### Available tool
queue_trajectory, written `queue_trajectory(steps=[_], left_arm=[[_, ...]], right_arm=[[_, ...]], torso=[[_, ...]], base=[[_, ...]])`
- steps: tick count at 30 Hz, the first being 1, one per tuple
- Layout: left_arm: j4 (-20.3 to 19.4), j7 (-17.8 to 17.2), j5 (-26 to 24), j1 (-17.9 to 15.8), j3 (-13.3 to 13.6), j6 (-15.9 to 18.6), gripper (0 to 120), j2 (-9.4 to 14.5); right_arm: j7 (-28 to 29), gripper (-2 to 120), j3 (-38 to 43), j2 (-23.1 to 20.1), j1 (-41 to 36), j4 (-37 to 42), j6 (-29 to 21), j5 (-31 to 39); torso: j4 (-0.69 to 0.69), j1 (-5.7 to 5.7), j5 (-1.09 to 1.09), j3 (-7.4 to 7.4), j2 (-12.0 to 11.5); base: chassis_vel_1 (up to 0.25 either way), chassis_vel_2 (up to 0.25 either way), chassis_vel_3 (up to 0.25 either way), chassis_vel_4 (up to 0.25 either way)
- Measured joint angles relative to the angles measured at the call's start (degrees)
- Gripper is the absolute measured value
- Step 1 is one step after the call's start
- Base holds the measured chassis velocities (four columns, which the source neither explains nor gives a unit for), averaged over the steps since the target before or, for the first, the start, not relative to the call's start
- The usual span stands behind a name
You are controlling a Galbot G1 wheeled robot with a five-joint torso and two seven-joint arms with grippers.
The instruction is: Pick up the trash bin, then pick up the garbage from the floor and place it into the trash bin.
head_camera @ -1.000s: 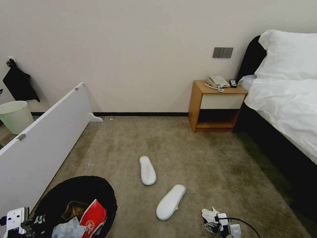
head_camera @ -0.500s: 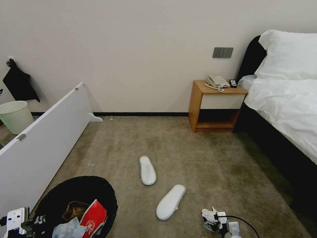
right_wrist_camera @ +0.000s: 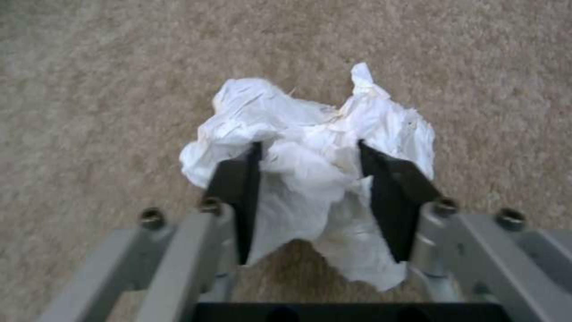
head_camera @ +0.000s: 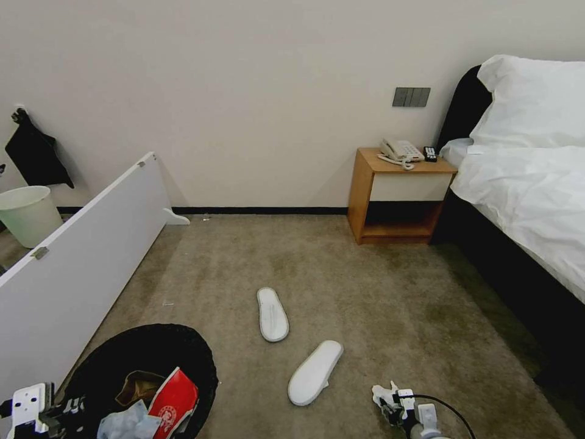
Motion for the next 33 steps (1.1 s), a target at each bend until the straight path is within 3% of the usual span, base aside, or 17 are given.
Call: queue_trajectory(steps=[12,23,33], left_arm=[[-0.3,0.0,-0.4,0.0,-0.2,0.0,3,0.4],[-0.4,-0.2,-0.8,-0.1,-0.2,0.0,3,0.9],[-0.1,-0.3,-1.1,-0.5,0.1,0.0,3,1.3]], right_arm=[[-0.4,0,0.8,-0.2,0.4,-1.6,0.0,0.1],[-0.3,0,1.4,-1.6,-3.3,6.4,0.5,0.1],[-1.7,0,3.2,-4.9,-8.3,19.7,6.0,1.5]], torso=[[-0.01,0.0,0.0,0.0,0.0],[-0.01,0.0,0.0,-0.01,0.0],[-0.01,0.0,0.01,0.0,0.0]], base=[[0.0,0.0,0.0,0.0],[0.0,0.0,0.0,0.0],[0.0,0.0,0.0,0.0]])
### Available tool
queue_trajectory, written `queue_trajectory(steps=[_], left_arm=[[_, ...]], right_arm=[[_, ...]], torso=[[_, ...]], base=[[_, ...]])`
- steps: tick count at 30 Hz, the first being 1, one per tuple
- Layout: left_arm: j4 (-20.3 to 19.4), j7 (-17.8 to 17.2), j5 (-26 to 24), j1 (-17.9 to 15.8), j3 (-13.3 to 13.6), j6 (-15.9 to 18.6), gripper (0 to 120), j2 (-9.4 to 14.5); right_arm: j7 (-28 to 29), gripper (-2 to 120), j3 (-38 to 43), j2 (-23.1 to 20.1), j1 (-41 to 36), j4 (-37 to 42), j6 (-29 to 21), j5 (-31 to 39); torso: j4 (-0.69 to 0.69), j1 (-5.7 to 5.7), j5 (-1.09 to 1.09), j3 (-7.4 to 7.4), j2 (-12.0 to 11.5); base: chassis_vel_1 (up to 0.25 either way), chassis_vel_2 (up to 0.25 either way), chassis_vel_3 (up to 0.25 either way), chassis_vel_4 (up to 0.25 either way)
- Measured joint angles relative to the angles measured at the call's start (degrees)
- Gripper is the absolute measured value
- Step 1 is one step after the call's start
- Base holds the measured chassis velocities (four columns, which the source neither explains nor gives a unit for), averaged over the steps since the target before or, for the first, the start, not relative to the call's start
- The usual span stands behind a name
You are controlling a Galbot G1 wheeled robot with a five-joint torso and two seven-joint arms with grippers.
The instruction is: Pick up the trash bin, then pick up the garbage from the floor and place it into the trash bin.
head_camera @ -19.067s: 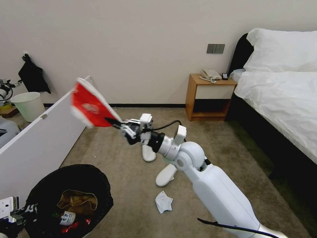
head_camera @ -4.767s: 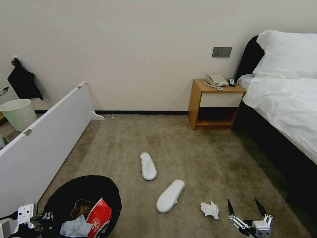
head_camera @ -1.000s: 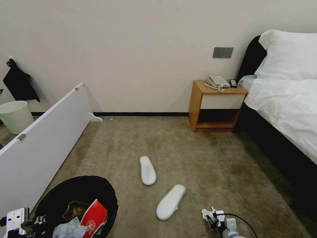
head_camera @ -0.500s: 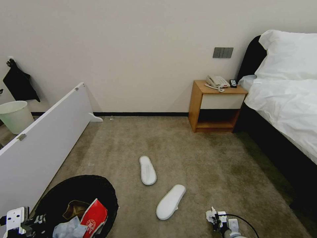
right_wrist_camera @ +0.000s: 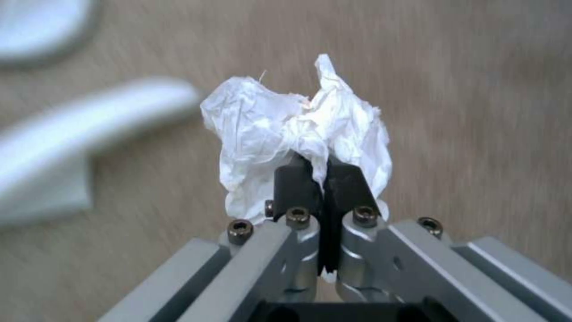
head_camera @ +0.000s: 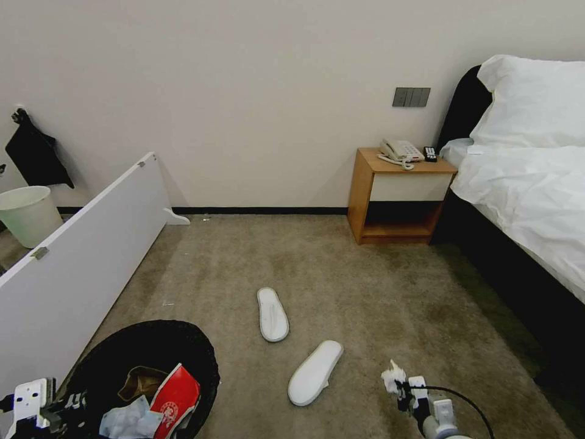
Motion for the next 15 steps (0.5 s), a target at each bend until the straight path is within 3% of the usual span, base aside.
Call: queue_trajectory(steps=[5,10,15], left_arm=[[0.1,0.0,0.0,-0.1,0.4,0.0,3,0.0],[0.2,-0.1,-0.3,-0.1,0.4,0.0,3,0.2],[0.0,-0.3,-0.3,0.1,0.5,0.0,3,0.5]], right_arm=[[-1.2,0,-0.9,-4.1,-1.8,9.6,1.5,4.3],[-5.1,0,-3.0,-11.6,-3.6,19.7,5.2,9.8],[-6.4,0,-6.0,-15.6,-0.6,27.7,5.9,14.4]], torso=[[0.0,0.0,0.0,0.0,0.0],[-0.01,0.0,-0.01,0.0,0.0],[-0.01,0.0,-0.02,0.0,0.0]], base=[[0.0,0.0,0.0,0.0],[0.0,0.0,0.0,0.0],[0.0,0.0,0.0,0.0]])
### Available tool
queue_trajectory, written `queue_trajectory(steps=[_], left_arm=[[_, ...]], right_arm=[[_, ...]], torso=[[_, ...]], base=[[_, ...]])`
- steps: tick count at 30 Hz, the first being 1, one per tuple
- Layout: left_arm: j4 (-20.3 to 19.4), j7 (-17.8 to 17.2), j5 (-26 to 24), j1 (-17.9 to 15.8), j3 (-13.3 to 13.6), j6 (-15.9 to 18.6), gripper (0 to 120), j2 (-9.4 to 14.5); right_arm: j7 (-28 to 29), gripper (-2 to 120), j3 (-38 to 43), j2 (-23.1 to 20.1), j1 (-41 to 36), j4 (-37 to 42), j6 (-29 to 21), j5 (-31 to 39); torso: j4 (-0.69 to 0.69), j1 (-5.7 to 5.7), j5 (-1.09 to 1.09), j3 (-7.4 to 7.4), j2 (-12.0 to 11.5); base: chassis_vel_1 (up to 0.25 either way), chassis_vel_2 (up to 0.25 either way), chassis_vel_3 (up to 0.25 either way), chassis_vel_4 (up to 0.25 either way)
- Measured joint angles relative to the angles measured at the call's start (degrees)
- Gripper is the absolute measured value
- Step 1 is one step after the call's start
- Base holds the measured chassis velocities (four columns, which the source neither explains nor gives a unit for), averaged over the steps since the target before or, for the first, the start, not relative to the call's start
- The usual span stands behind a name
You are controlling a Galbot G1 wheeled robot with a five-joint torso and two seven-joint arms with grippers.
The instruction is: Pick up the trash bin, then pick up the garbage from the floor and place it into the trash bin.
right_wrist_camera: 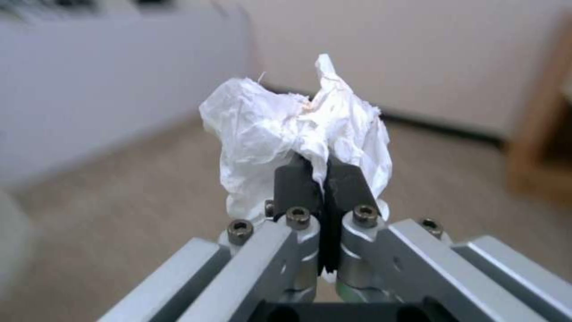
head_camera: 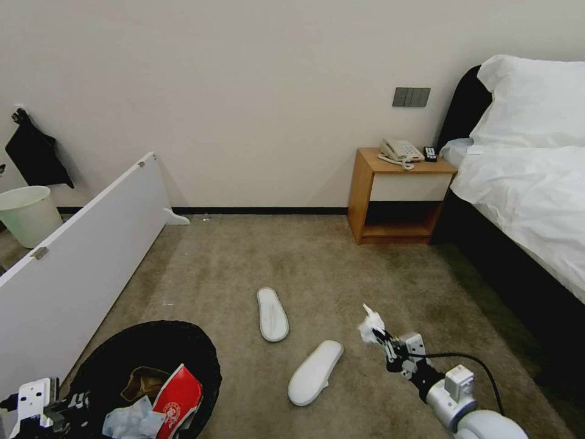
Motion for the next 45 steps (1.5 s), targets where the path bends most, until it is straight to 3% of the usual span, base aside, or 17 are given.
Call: queue_trajectory(steps=[3,8,11,12,13,20,23,26,35,45], left_arm=[[-0.3,-0.2,0.0,-0.1,-0.1,0.0,3,0.4],[-0.7,-0.8,0.5,-0.1,0.1,0.0,3,0.7],[-0.8,-0.8,0.7,-0.1,0.2,0.0,3,0.6],[-0.8,-0.8,0.9,0.0,0.3,0.0,3,0.4],[-0.9,-0.8,1.0,0.0,0.3,0.0,3,0.3],[-1.1,-0.9,1.4,-0.1,0.4,0.0,3,0.2],[-1.2,-0.9,1.5,-0.1,0.4,0.0,3,0.2],[-1.4,-0.9,1.9,-0.2,0.4,0.0,3,0.5],[-1.4,-0.9,2.1,-0.4,0.8,0.0,3,0.6],[-1.4,-0.9,2.1,-0.5,0.4,0.0,3,1.0]], right_arm=[[0.1,0,-3.9,-1.7,4.8,3.3,-1.2,3.5],[-0.6,0,-15.6,-4.1,22.1,6.8,-2.3,14.1],[-1.8,0,-18.5,-3.9,27.2,7.0,-2.3,17.3],[-2.9,0,-22.3,-2.8,34.0,6.9,-2.3,20.5],[-3.4,0,-24.8,-1.8,38.5,6.5,-2.3,22.4],[-4.7,0,-36.6,5.5,52.7,1.4,-2.4,26.8],[-4.9,0,-38.6,7.1,54.4,0.4,-2.4,27.0],[-5.8,0,-43.8,11.8,58.0,-2.2,-2.5,27.1],[-6.5,0,-51.5,16.7,61.9,-4.9,-2.7,27.6],[-3.7,0,-57.6,13.1,62.2,-6.0,-6.5,27.7]], torso=[[0.02,0.0,0.01,0.0,0.0],[0.04,0.0,0.02,0.01,0.0],[0.03,0.0,0.0,0.0,0.0],[-0.02,0.0,0.01,0.01,0.0],[0.03,0.0,0.0,0.0,0.0],[-0.01,0.0,0.01,0.01,0.0],[0.0,0.0,0.0,0.01,0.0],[0.03,0.0,0.0,0.0,0.0],[0.03,0.0,0.0,0.0,0.0],[0.0,0.0,0.02,0.0,0.0]], base=[[0.0,0.0,0.0,0.0],[0.0,0.0,0.0,0.0],[0.0,0.0,0.0,0.0],[0.0,0.0,0.0,0.0],[0.0,0.0,0.0,0.0],[0.0,0.0,0.0,0.0],[0.0,0.0,0.0,0.0],[0.0,0.0,0.0,0.0],[0.0,0.0,0.0,0.0],[0.0,0.0,0.0,0.0]])
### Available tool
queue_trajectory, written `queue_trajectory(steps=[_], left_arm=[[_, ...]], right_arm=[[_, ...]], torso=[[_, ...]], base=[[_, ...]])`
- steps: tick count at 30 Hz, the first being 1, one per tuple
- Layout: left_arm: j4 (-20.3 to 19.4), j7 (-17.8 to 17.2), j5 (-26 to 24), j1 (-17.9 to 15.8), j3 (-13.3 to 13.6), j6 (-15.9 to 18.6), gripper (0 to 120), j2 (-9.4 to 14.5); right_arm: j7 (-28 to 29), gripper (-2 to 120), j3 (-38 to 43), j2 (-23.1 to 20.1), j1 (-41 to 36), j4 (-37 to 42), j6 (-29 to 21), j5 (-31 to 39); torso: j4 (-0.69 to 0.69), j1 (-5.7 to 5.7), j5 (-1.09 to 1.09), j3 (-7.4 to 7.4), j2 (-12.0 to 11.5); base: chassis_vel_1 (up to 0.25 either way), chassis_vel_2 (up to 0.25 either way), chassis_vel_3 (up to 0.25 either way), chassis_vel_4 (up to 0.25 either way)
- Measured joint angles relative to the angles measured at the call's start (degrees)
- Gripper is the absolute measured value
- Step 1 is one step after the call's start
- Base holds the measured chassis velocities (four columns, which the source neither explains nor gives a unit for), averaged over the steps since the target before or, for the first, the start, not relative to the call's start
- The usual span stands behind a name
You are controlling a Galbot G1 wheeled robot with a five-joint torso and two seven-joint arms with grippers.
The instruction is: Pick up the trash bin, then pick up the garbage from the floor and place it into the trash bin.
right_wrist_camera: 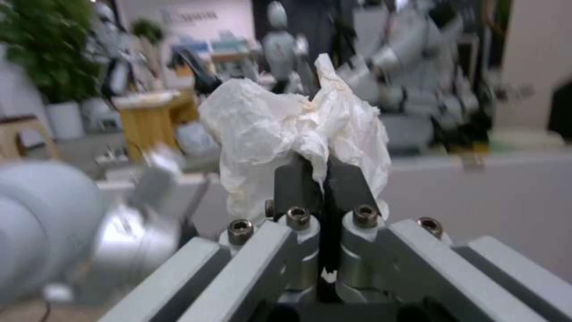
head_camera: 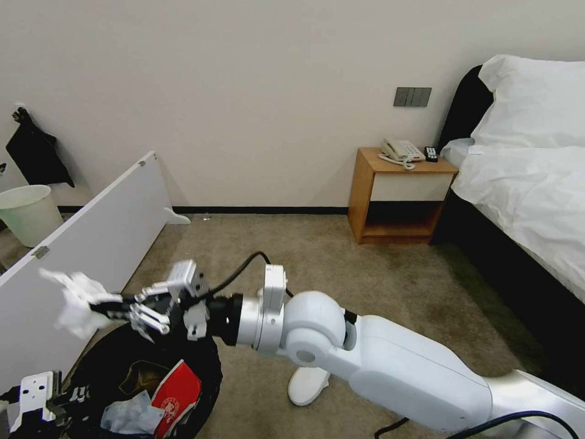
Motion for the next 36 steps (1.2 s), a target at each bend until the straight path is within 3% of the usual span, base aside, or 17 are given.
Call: queue_trajectory(steps=[3,4,11,18,29,32,36], left_arm=[[0.0,0.0,0.0,0.0,0.0,0.0,3,0.1],[0.0,0.0,0.0,-0.2,0.0,0.0,3,0.2],[0.3,0.0,-0.2,-0.3,-0.5,0.0,3,0.4],[0.3,0.0,-0.3,-0.4,-0.4,0.0,3,0.4],[-0.3,-0.1,-0.4,-0.3,0.6,0.0,3,0.2],[-0.7,-0.1,-0.7,0.3,0.9,0.0,3,0.0],[-0.8,-0.1,-0.7,0.5,1.0,0.0,3,0.0]], right_arm=[[0.8,0,-0.6,-1.2,-0.1,0.0,-1.6,0.2],[2.1,0,-1.0,-2.1,-0.1,0.0,-4.8,0.6],[4.6,0,-1.1,-3.7,-0.3,0.0,-12.0,2.3],[4.9,0,-1.2,-4.5,-0.8,0.6,-14.0,2.7],[5.2,0,-2.4,-2.3,-0.3,0.4,-14.6,5.0],[5.2,14,-2.9,-1.2,-0.3,-0.2,-14.4,5.4],[5.2,24,-3.0,-1.1,-0.3,-0.4,-14.3,5.4]], torso=[[0.0,0.0,-0.01,0.0,0.0],[0.0,0.0,0.0,0.0,0.0],[0.02,0.0,0.0,-0.01,0.0],[0.0,0.0,0.0,-0.01,0.0],[0.01,0.0,0.0,-0.01,0.0],[0.02,0.0,0.0,-0.01,0.0],[0.01,0.0,0.0,-0.01,0.0]], base=[[0.0,0.0,0.0,0.0],[0.0,0.0,0.0,0.0],[0.0,0.0,0.0,0.0],[0.0,0.0,0.0,0.0],[0.0,0.0,0.0,0.0],[0.0,0.0,0.0,0.0],[0.0,0.0,0.0,0.0]])
